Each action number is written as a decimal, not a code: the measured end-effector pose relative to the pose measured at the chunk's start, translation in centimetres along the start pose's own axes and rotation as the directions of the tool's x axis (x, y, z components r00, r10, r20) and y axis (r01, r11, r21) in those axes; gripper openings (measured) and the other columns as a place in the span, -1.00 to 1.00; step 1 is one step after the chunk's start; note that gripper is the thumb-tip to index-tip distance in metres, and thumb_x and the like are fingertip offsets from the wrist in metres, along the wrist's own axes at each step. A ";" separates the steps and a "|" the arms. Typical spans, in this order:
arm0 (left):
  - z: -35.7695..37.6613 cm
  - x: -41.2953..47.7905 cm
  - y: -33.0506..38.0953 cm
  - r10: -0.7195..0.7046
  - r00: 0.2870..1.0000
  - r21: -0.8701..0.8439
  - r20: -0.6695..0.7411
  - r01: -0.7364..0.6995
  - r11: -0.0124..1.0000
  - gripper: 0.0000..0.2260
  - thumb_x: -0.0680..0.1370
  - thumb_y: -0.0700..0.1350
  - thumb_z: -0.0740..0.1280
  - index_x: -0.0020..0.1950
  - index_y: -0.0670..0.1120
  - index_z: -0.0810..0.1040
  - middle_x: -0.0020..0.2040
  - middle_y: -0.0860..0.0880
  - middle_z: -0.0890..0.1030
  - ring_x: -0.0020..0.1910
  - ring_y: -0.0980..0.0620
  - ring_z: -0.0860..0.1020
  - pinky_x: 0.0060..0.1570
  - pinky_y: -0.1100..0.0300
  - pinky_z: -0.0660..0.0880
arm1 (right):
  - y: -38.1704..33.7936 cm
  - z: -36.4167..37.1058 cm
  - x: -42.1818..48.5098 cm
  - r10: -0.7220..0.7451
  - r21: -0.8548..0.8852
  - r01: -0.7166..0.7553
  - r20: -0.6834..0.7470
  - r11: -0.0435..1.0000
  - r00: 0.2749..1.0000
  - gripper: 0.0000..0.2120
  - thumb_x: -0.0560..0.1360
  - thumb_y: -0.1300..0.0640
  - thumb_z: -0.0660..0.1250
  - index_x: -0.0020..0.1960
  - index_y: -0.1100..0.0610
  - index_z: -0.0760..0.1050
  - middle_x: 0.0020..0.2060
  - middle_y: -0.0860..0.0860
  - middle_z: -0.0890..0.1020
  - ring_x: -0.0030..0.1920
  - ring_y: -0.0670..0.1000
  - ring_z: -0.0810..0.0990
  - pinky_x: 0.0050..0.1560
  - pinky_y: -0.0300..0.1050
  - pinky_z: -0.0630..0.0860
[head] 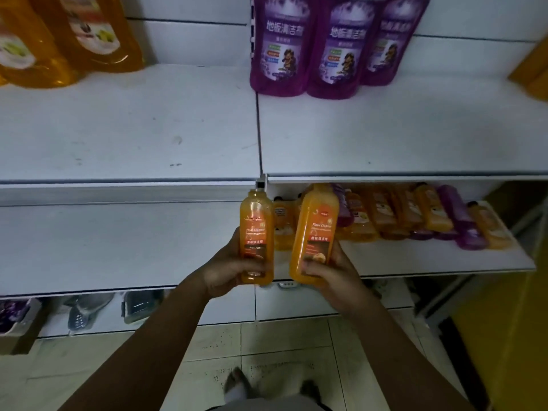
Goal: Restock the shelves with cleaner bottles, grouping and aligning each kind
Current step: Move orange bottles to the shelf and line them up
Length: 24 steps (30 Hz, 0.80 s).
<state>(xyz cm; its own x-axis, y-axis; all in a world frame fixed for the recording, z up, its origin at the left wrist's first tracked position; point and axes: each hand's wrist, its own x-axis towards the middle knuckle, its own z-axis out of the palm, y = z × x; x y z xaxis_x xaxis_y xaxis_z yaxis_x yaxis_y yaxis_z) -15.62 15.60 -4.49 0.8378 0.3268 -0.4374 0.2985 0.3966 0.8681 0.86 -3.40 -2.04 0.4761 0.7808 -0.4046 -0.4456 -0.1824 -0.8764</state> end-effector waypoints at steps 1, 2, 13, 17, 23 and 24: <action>0.9 -0.1 0.3 0.017 1.000 -0.013 -0.018 -0.017 1.000 -0.19 0.44 -0.09 0.62 0.56 0.19 0.26 0.40 -0.05 0.58 0.35 -0.16 0.60 0.22 -0.20 0.62 | 0.0 -0.2 -0.8 -0.010 0.042 0.012 -0.050 0.999 0.999 -0.13 0.31 0.07 0.66 0.54 -0.15 0.37 0.30 -0.03 0.67 0.32 0.14 0.63 0.29 0.26 0.58; 2.0 -0.2 0.6 0.028 0.999 -0.022 -0.030 -0.029 0.999 -0.26 0.48 -0.03 0.59 0.55 0.21 0.28 0.39 -0.02 0.59 0.35 -0.13 0.60 0.21 -0.18 0.63 | 0.0 -0.5 -1.6 -0.025 0.073 0.033 -0.112 0.997 0.993 -0.12 0.28 -0.07 0.69 0.52 -0.18 0.39 0.33 -0.03 0.65 0.34 0.16 0.62 0.29 0.29 0.57; 17.4 -1.7 0.0 0.214 0.976 0.217 0.034 -0.217 0.952 -0.38 0.52 0.02 0.50 0.52 0.18 0.33 0.32 0.07 0.62 0.26 0.08 0.64 0.15 0.10 0.65 | -0.4 -10.9 -14.5 -0.255 -0.051 0.257 -0.407 0.965 0.877 -0.56 0.50 0.08 0.51 0.30 -0.19 0.48 0.15 -0.08 0.70 0.10 -0.01 0.73 -0.06 -0.06 0.68; 25.2 -2.9 0.3 0.315 0.946 0.254 0.073 -0.323 0.912 -0.48 0.56 -0.08 0.48 0.47 0.15 0.38 0.28 0.06 0.63 0.14 0.21 0.67 -0.01 0.25 0.64 | -1.7 -16.2 -20.1 -0.339 -0.143 0.309 -0.466 0.940 0.817 -0.48 0.48 0.06 0.56 0.38 -0.14 0.48 0.20 -0.09 0.69 0.19 -0.02 0.69 0.11 0.00 0.65; 34.9 -3.4 3.6 0.433 0.892 0.293 0.133 -0.452 0.842 -0.39 0.42 0.01 0.55 0.43 0.14 0.44 0.25 0.13 0.67 0.20 0.17 0.65 0.07 0.22 0.63 | -6.3 -21.1 -26.5 -0.470 -0.212 0.430 -0.559 0.878 0.683 -0.59 0.54 0.00 0.49 0.36 -0.08 0.51 0.16 -0.08 0.71 0.16 -0.02 0.71 0.21 0.13 0.65; 36.2 -3.3 4.4 0.451 0.883 0.296 0.131 -0.469 0.832 -0.40 0.41 0.01 0.55 0.42 0.14 0.45 0.23 0.13 0.68 0.20 0.18 0.66 0.08 0.22 0.63 | -7.3 -21.6 -27.1 -0.487 -0.219 0.449 -0.571 0.866 0.661 -0.56 0.51 -0.10 0.46 0.36 -0.10 0.51 0.17 -0.09 0.71 0.17 -0.02 0.71 0.20 0.13 0.65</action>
<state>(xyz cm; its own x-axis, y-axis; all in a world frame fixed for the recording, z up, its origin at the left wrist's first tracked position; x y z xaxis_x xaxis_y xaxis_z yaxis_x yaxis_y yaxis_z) -0.53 -14.75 9.28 0.9342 0.3550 0.0364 -0.0096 -0.0768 0.9970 7.61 -36.11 9.72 0.9644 0.2642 0.0101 -0.0064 0.0613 -0.9981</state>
